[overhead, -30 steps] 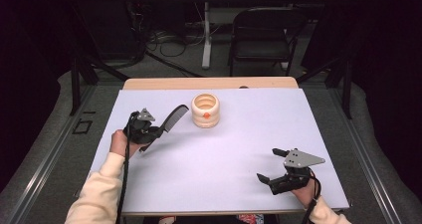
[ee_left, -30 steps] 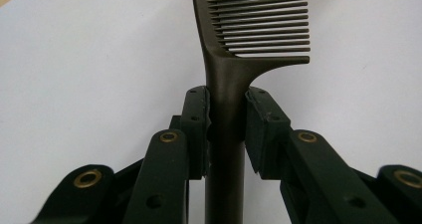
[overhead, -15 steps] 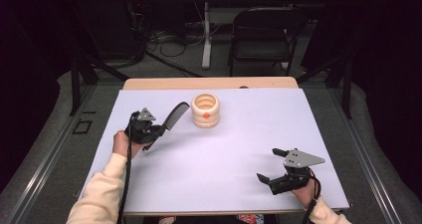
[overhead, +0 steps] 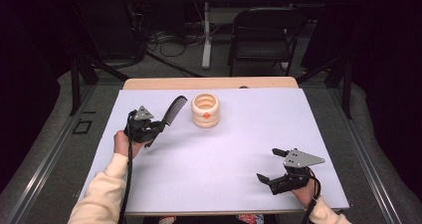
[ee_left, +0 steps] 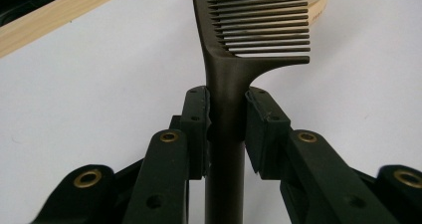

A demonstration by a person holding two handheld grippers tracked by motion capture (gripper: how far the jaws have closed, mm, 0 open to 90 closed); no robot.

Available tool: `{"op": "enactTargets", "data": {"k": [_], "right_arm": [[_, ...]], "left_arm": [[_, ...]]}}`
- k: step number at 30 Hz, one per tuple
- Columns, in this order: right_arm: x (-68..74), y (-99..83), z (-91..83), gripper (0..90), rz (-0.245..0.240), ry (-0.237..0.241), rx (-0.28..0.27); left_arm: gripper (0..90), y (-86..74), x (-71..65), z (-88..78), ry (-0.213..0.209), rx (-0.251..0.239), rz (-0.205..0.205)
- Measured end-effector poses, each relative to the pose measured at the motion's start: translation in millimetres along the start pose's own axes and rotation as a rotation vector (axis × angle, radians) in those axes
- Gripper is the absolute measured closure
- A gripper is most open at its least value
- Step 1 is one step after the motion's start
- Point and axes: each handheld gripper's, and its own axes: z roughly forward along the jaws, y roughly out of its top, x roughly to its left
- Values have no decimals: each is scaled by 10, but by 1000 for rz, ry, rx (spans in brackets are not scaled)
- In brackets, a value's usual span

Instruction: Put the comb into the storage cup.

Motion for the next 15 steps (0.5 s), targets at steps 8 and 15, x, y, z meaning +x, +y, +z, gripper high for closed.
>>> {"op": "enactTargets", "data": {"k": [8,15], "right_arm": [[0,0,1,0,1,1,2],[1,0,1,0,1,1,2]], "left_arm": [[725,21,-25,12,5,-24,-1],[725,33,-35,24,5,-48,-12]]}}
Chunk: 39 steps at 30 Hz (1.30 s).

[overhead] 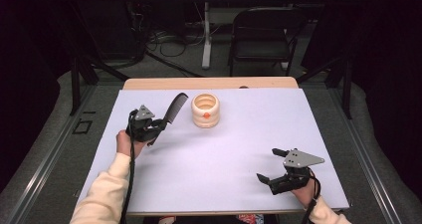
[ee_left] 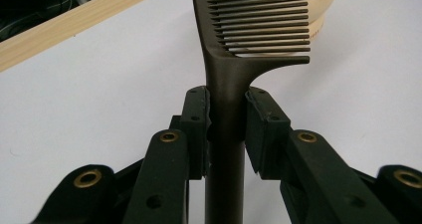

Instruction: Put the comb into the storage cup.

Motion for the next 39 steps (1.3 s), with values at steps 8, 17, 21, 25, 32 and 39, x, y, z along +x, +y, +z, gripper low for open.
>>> {"op": "enactTargets", "data": {"k": [8,17,21,25,32,39], "right_arm": [[0,0,1,0,1,1,1],[-1,-1,4,0,2,0,2],[-1,-2,4,0,2,-1,3],[-2,-2,5,0,1,-1,3],[0,-2,8,0,1,-2,4],[-1,-4,9,0,2,-2,4]], "left_arm": [[725,12,-3,7,9,-34,-10],[725,20,-7,37,19,-55,-15],[725,26,-10,52,18,-61,-15],[724,36,-16,67,19,-63,-14],[725,82,-24,91,8,-73,-19],[725,139,-52,109,0,-92,-18]]}}
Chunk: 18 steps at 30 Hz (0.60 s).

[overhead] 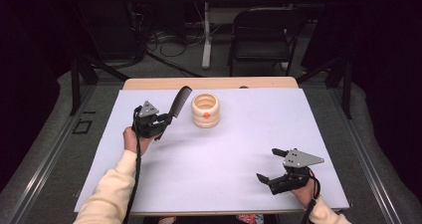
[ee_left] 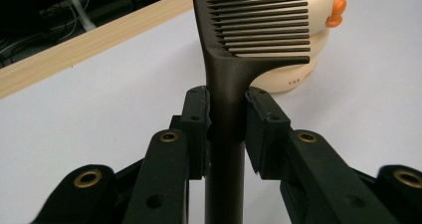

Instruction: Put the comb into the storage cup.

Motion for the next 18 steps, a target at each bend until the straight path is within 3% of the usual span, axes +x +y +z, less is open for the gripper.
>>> {"op": "enactTargets", "data": {"k": [18], "right_arm": [[1,-2,5,0,2,-3,1]], "left_arm": [[725,102,-11,37,-9,-39,-15]]}}
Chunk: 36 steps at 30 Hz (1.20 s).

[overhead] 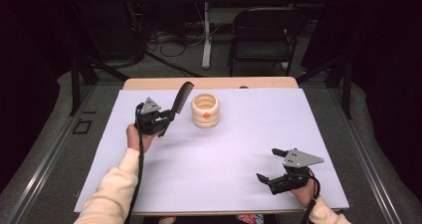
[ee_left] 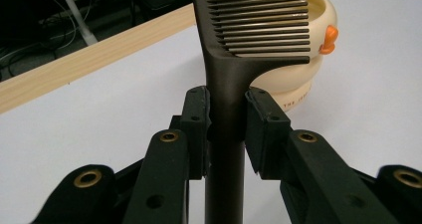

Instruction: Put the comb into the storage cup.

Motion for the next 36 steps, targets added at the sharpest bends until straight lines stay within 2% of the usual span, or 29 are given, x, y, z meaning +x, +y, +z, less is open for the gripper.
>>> {"op": "enactTargets", "data": {"k": [14,36], "right_arm": [[2,1,-5,0,0,-2,-1],[-1,1,-6,0,0,-1,0]], "left_arm": [[725,103,18,17,-1,-31,-19],[725,278,-13,92,-1,-46,-5]]}}
